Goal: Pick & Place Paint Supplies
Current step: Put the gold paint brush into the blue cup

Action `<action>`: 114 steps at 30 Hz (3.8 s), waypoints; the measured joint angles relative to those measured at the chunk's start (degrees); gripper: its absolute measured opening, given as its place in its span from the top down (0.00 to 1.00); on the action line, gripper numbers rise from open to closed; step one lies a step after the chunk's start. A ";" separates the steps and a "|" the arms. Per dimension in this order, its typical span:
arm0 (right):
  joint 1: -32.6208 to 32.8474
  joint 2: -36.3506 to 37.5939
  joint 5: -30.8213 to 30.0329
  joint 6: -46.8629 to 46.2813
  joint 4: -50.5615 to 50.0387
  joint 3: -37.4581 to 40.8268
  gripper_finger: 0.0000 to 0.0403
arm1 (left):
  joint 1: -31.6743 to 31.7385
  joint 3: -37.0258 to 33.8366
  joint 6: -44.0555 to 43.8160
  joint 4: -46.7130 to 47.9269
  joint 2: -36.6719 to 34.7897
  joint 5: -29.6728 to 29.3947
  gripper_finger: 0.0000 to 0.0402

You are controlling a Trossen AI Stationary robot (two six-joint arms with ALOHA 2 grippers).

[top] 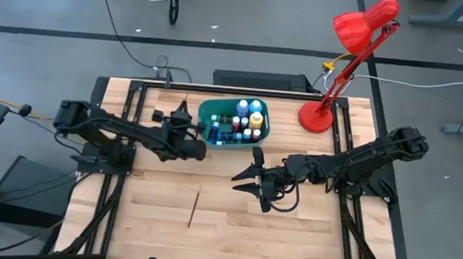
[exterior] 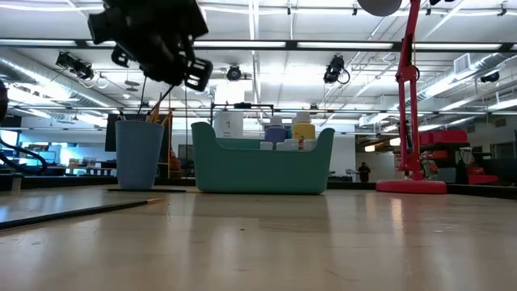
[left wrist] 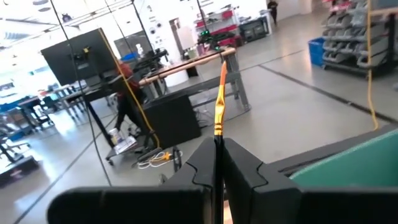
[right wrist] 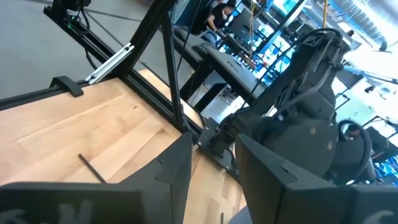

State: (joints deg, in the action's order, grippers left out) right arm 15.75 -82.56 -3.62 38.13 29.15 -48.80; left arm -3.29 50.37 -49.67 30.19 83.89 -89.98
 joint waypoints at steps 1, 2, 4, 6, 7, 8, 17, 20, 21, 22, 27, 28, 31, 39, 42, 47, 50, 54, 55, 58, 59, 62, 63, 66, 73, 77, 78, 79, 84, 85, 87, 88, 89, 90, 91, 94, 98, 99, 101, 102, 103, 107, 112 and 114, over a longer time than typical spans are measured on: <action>0.00 0.00 0.02 0.00 -0.18 0.00 0.68 | 0.49 -0.03 -0.61 0.09 0.79 0.12 0.95; 0.00 0.00 0.00 0.00 -0.28 0.00 0.68 | 0.86 -0.01 -0.94 -0.34 1.69 -0.01 0.96; 0.00 0.00 0.02 0.00 -0.72 0.00 0.68 | 1.23 0.05 -2.07 -0.78 3.92 -0.05 0.96; 0.00 0.00 0.02 0.00 -1.22 -0.01 0.68 | 1.42 -0.08 -2.35 -0.76 5.50 0.08 0.95; 0.00 0.00 0.02 0.00 -1.47 0.00 0.68 | 1.40 0.00 -2.14 -1.11 6.09 -0.06 0.95; 0.00 0.00 0.02 0.00 -1.73 0.00 0.68 | 1.40 0.00 -1.13 -1.01 6.35 0.00 0.94; 0.00 0.00 0.02 -0.93 -2.51 -0.01 0.68 | 0.34 0.04 10.25 -1.42 5.66 -0.05 0.89; 0.00 0.00 0.02 -1.73 -2.70 -0.02 0.68 | -0.04 0.00 11.69 -1.45 5.66 1.17 0.86; 0.00 0.00 0.02 -1.75 -2.76 -0.02 0.68 | -0.02 0.00 11.78 -1.37 5.66 1.82 0.85; 0.00 0.00 0.02 -1.75 -2.80 0.00 0.68 | 0.00 0.00 11.45 -1.41 5.66 2.15 0.84; 0.00 0.00 0.02 -1.73 -3.86 -0.01 0.68 | 0.06 0.00 10.05 -1.35 5.66 2.04 0.77; 0.00 0.00 0.02 -1.74 -3.93 0.00 0.68 | 0.06 0.00 10.05 -1.35 5.66 1.84 0.76; 0.00 0.00 0.02 -1.73 -4.02 -0.01 0.68 | -0.42 0.00 11.08 -1.41 5.66 0.81 0.72; 0.00 0.00 0.02 -1.73 -4.65 -0.02 0.68 | -5.87 8.29 24.68 -1.15 4.70 9.27 0.70; 0.00 0.00 0.02 -1.72 -4.78 -0.02 0.68 | -8.00 12.61 30.00 -1.44 3.94 19.72 0.70; 0.00 0.00 0.03 -3.72 -4.87 -0.02 0.68 | -12.86 16.80 31.63 -0.57 4.07 29.83 0.70; 0.00 0.00 0.04 -6.25 -4.85 -0.01 0.68 | -16.40 18.79 30.28 1.46 4.05 33.73 0.70; 0.00 0.00 0.02 -6.21 -4.83 0.00 0.68 | -20.22 19.92 25.17 3.90 4.05 43.41 0.70; 0.00 0.00 -0.01 -6.21 -4.83 -0.02 0.68 | -21.11 19.87 22.75 4.56 4.05 45.75 0.70; 0.00 0.00 -0.36 -6.25 -4.83 -0.01 0.68 | -23.67 19.85 13.79 5.97 4.07 52.70 0.70; 0.00 0.00 -0.37 -6.25 -4.83 -0.02 0.68 | -24.49 19.85 10.14 6.02 4.34 54.67 0.70; 0.00 0.00 -0.37 -6.25 -4.81 -0.02 0.68 | -26.86 19.87 -2.92 5.97 6.23 57.42 0.70; 0.00 0.00 -0.37 -6.23 -4.81 -0.02 0.68 | -27.50 19.87 -7.45 5.64 7.16 57.96 0.70; 0.00 0.00 -0.37 -6.22 -4.79 -0.02 0.68 | -29.00 19.87 -18.24 4.34 10.34 61.47 0.70; 0.00 0.00 -0.36 -6.19 -4.42 -0.02 0.68 | -29.48 19.85 -27.78 4.24 18.28 65.62 0.70; 0.00 0.00 -0.28 -5.71 -4.01 -0.02 0.68 | -28.09 19.82 -28.49 6.80 21.34 65.87 0.70; 0.00 0.00 -0.27 -5.57 -3.86 -0.02 0.68 | -27.72 19.82 -28.53 7.42 21.78 65.91 0.70; 0.00 0.00 -0.27 -5.41 -3.78 -0.02 0.68 | -27.30 19.86 -28.27 7.58 22.27 66.05 0.70; 0.00 0.00 -0.26 -4.20 -3.73 -0.02 0.68 | -25.78 19.84 -29.30 10.47 24.22 66.70 0.70; 0.00 0.00 -0.27 -4.20 -3.72 -0.02 0.68 | -25.56 19.74 -29.50 11.35 24.24 66.84 0.70; 0.00 0.00 -0.31 -4.20 -3.76 -0.02 0.68 | -25.14 18.92 -29.70 10.78 24.13 67.13 0.70; 0.00 0.00 -0.31 -4.20 -3.76 -0.02 0.68 | -25.02 18.35 -30.25 10.82 24.13 66.91 0.70; 0.00 0.00 -0.29 -4.20 -3.74 -0.02 0.68 | -24.98 17.79 -30.97 11.23 24.13 66.39 0.70; 0.00 0.00 -0.26 -4.23 -3.74 -0.02 0.68 | -24.98 17.45 -31.68 12.09 24.13 65.76 0.70; 0.00 0.00 -0.26 -4.32 -3.79 -0.02 0.68 | -24.98 17.27 -32.39 12.10 24.13 65.43 0.70; 0.00 0.00 -0.26 -4.50 -3.80 -0.02 0.68 | -25.01 16.52 -33.82 11.61 24.13 65.75 0.70; 0.00 0.00 -0.26 -4.50 -3.83 -0.02 0.68 | -25.04 14.26 -34.14 7.38 24.13 64.96 0.70; 0.00 0.00 -0.25 -4.50 -3.85 -0.02 0.68 | -25.03 13.88 -34.14 7.03 24.13 64.70 0.70; 0.00 0.00 -0.24 -4.52 -3.85 -0.02 0.68 | -24.98 13.13 -34.16 5.91 24.13 64.57 0.70; 0.00 0.00 -0.24 -4.52 -3.85 -0.02 0.68 | -24.98 12.80 -34.16 5.43 24.13 64.59 0.70; 0.00 0.00 -0.24 -4.53 -3.85 -0.02 0.68 | -24.99 12.18 -34.16 4.93 24.12 64.44 0.70; 0.00 0.00 -0.24 -4.55 -3.85 -0.02 0.68 | -25.14 10.19 -33.98 2.75 23.83 62.43 0.72; 0.00 0.00 -0.22 -4.58 -3.85 -0.02 0.68 | -24.98 8.74 -32.64 2.87 23.74 62.14 0.87; 0.00 0.00 -0.22 -4.57 -3.85 -0.02 0.68 | -24.94 8.72 -32.38 3.18 23.83 61.76 0.95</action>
State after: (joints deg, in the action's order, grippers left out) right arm 15.75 -82.56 -3.84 33.56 25.30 -48.82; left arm -28.23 59.09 -82.05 33.36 107.72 -28.21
